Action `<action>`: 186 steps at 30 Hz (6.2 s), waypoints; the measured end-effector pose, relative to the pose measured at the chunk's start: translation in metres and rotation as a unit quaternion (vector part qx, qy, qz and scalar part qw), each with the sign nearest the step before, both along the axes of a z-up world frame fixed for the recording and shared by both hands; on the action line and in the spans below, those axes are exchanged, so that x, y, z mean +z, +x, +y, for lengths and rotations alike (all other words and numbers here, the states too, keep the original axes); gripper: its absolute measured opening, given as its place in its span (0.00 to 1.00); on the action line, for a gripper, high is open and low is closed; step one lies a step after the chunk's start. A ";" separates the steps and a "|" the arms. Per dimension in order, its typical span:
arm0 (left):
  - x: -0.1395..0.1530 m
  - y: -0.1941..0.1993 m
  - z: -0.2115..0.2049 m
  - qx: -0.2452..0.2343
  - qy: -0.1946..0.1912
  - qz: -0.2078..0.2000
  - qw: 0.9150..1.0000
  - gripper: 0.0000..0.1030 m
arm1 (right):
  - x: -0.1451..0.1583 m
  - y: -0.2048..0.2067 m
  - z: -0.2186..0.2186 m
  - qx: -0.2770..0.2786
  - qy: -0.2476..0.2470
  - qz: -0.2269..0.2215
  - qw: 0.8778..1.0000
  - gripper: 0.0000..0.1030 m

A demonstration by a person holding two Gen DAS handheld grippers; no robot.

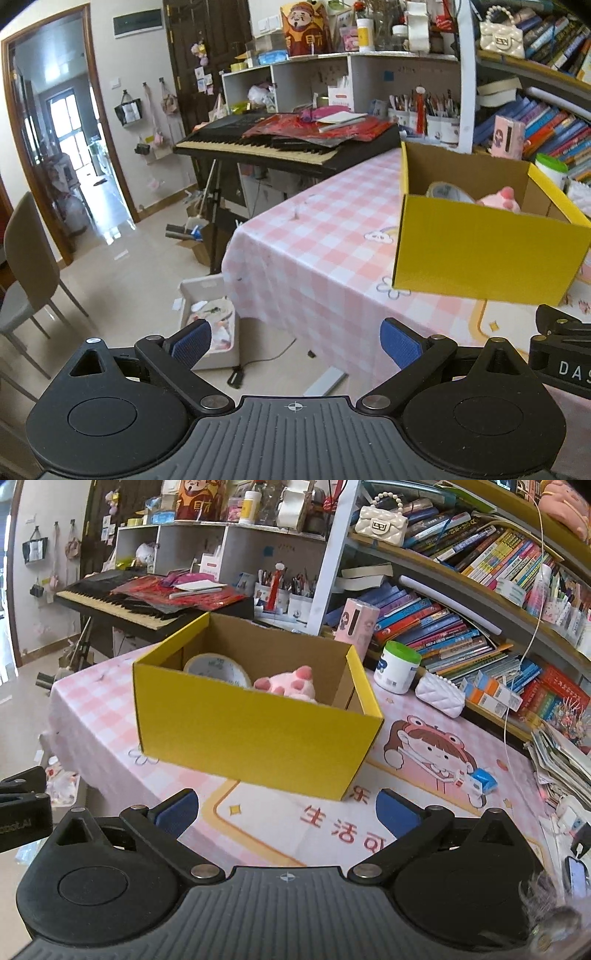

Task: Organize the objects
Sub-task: 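Withdraw both tools from the box toward the white staple box and blue item, then grasp the white staple box with the left tool while the right tool approaches the blue item, then grasp the blue plastic item with the right tool and lift it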

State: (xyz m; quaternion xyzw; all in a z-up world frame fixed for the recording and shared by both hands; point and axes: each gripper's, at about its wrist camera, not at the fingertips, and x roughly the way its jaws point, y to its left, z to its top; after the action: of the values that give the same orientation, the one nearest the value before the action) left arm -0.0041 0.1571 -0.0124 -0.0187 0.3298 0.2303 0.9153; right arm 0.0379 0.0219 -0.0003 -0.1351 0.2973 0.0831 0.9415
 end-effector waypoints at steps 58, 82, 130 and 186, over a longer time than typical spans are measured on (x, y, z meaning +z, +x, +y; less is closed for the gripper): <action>-0.006 0.058 -0.177 -0.185 0.021 0.023 0.982 0.97 | -0.011 0.016 -0.177 -0.164 -0.003 0.031 0.986 1.00; -0.017 0.140 -0.306 -0.177 0.009 0.032 0.984 0.97 | -0.022 0.117 -0.322 -0.128 0.058 0.058 0.988 0.97; -0.074 0.272 -0.412 -0.350 -0.059 0.065 0.933 0.51 | -0.022 0.179 -0.415 -0.169 0.105 0.027 0.980 0.79; -0.009 0.149 -0.290 -0.213 -0.083 0.032 0.973 0.51 | -0.070 0.264 -0.325 -0.019 0.061 0.036 0.997 0.79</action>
State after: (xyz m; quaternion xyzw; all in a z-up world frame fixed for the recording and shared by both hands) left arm 0.1448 -0.1329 -0.0216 -0.0164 0.3729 0.0022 0.9277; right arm 0.3019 -0.3033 -0.0707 -0.0688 0.3279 0.0876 0.9381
